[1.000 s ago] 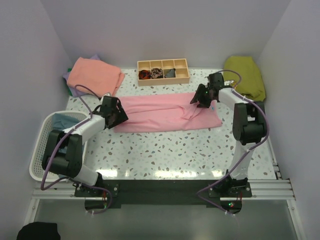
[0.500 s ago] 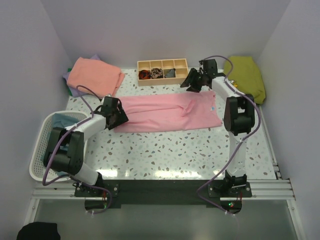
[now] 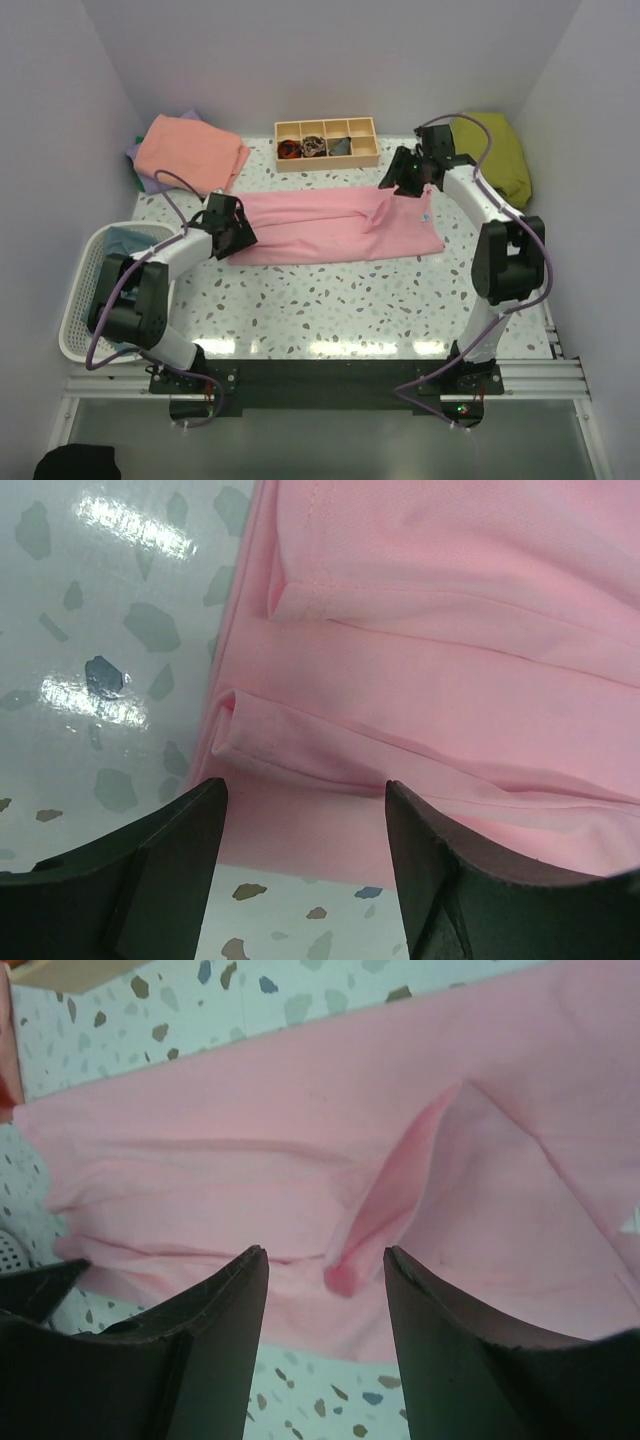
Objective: Fold and stack the t-shirts
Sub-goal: Fold the other side of the tshirt into a rectangle
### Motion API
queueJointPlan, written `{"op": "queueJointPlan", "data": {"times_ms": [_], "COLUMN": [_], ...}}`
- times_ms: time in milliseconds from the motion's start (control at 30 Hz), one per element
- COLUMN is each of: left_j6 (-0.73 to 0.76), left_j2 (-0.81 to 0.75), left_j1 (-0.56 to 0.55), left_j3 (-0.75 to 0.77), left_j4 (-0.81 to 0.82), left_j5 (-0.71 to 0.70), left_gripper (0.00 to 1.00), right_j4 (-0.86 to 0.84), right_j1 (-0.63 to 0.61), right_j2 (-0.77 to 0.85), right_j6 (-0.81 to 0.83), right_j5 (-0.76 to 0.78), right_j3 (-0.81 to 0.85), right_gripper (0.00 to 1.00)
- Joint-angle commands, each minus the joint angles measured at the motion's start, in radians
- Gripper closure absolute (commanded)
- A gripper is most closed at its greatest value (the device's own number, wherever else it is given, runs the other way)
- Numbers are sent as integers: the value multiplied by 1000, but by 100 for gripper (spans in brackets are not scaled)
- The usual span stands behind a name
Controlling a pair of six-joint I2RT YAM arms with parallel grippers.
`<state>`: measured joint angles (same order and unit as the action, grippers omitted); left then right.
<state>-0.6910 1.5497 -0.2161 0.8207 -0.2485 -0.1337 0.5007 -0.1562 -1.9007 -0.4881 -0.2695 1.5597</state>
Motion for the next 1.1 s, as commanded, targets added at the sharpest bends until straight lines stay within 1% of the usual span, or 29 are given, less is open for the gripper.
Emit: {"op": "queueJointPlan", "data": {"times_ms": [0, 200, 367, 533, 733, 933, 1067], "left_j6": [28, 31, 33, 33, 30, 30, 28], "left_j2": [-48, -56, -60, -56, -51, -48, -36], "left_j1": [4, 4, 4, 4, 4, 3, 4], "left_j3": [34, 31, 24, 26, 31, 35, 35], "left_j4": [26, 22, 18, 12, 5, 0, 5], "left_j5": [-1, 0, -7, -14, -18, -27, -21], "left_gripper": [31, 31, 31, 31, 31, 31, 31], "right_j4": [32, -34, -85, -83, -123, -136, -126], "right_j1": [3, -19, -46, -68, -80, -91, -92], "right_j2": [114, 135, 97, 20, -63, -93, -144], "right_j6": [31, -6, -23, -26, -26, -20, -20], "right_j5": [64, 30, 27, 33, -17, -34, -37], "right_j3": [-163, -283, -299, -239, -150, -61, -6], "right_gripper": [45, 46, 46, 45, 45, 45, 45]}}
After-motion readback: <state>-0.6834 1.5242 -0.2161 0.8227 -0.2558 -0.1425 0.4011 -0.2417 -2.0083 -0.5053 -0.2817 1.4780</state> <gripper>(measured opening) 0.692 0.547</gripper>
